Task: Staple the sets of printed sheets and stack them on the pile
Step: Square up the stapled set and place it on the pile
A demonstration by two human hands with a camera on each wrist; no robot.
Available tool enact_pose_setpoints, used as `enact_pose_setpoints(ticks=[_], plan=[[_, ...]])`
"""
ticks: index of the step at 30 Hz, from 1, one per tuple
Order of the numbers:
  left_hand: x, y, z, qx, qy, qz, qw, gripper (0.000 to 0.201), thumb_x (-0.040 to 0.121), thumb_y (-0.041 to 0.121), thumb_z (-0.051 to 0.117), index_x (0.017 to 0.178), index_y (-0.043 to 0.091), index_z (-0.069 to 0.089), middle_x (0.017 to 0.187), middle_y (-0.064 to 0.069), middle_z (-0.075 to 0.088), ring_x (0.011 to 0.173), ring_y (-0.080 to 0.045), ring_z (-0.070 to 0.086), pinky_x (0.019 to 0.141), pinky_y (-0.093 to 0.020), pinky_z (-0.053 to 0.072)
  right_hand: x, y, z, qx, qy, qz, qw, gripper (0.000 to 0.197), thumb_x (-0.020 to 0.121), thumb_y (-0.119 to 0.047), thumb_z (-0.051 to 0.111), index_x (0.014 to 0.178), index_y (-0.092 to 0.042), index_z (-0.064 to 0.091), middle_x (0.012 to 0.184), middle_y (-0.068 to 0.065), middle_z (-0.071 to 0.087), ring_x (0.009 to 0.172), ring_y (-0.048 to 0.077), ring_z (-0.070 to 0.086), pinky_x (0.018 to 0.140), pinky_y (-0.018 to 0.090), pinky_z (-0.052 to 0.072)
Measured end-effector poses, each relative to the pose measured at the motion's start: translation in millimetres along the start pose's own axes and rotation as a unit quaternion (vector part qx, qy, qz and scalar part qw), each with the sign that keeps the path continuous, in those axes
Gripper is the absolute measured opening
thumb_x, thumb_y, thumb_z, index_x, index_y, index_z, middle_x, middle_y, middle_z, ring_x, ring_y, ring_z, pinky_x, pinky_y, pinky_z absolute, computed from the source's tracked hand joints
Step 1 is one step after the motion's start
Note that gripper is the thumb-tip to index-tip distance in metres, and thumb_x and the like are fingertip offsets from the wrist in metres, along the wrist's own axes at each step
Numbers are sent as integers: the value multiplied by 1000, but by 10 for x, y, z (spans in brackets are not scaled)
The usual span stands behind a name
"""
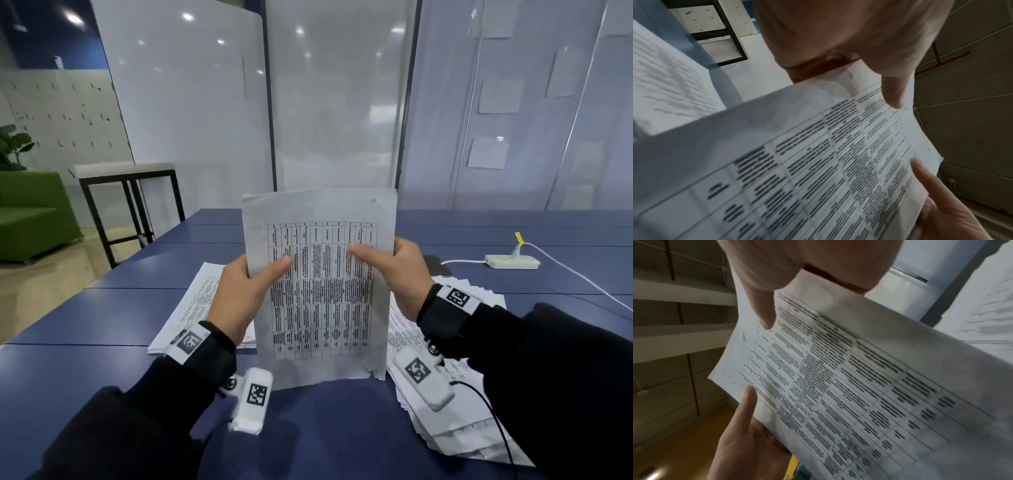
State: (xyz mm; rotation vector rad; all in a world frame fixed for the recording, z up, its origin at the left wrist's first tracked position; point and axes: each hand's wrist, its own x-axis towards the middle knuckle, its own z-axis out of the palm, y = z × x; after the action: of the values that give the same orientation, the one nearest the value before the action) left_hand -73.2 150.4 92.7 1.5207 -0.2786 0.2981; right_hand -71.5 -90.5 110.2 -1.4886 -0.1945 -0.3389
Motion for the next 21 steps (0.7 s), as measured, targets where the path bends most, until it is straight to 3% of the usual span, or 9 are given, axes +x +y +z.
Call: enact_pose_setpoints(ticks=[5, 8, 10, 13, 15, 19, 21], plan=[[251, 330, 111, -23, 16, 68, 997, 21, 93, 22, 75, 113, 16, 76, 110, 5, 79, 108, -11, 74, 98, -30, 56, 192, -270, 85, 26, 22, -16, 999, 16, 91, -11, 76, 105, -4, 75, 106, 12, 79, 105, 31, 74, 103, 52, 55], [338, 390, 144, -28, 38, 76, 996, 18, 93, 24, 77, 107, 12, 77, 105, 2, 80, 104, -13, 75, 96, -31, 57, 241, -315, 87, 42, 34, -20, 998, 23, 91, -11, 76, 111, 1, 74, 108, 14, 78, 106, 33, 74, 101, 51, 56], [276, 300, 152, -36, 38, 57, 997, 20, 93, 26, 77, 109, 15, 77, 106, 4, 80, 105, -11, 75, 96, -32, 56, 177, -240, 72, 43, 29, -7, 999, 24, 90, -11, 77, 111, 1, 74, 107, 13, 79, 104, 29, 75, 98, 47, 58], [105, 84, 171, -6, 29, 18, 999, 8, 91, 30, 79, 93, 23, 77, 89, 14, 79, 86, -2, 74, 89, -31, 55, 26, -12, 45, 11, 27, 7, 1000, 21, 87, -12, 81, 106, -8, 75, 101, 2, 80, 98, 14, 76, 91, 29, 59], [70, 58, 183, -3, 25, 18, 1000, 6, 91, 29, 79, 93, 23, 77, 88, 15, 79, 85, -1, 74, 84, -27, 53, 7, 27, 46, 4, 25, 2, 1000, 20, 86, -12, 82, 104, -9, 75, 100, 1, 80, 98, 13, 76, 88, 25, 57], [107, 107, 168, -13, 28, 29, 999, 12, 91, 28, 78, 103, 24, 78, 103, 11, 80, 101, -6, 74, 86, -24, 53, 46, -19, 21, 7, 20, -4, 1000, 23, 83, -14, 84, 103, -5, 76, 102, 6, 80, 101, 19, 76, 97, 36, 58], [64, 20, 176, -3, 30, 15, 999, 12, 90, 29, 79, 101, 25, 79, 102, 11, 80, 100, -6, 75, 90, -28, 54, 8, 50, 24, -5, 20, 2, 1000, 44, 78, -23, 89, 108, 6, 73, 109, 18, 77, 106, 33, 74, 101, 46, 57]])
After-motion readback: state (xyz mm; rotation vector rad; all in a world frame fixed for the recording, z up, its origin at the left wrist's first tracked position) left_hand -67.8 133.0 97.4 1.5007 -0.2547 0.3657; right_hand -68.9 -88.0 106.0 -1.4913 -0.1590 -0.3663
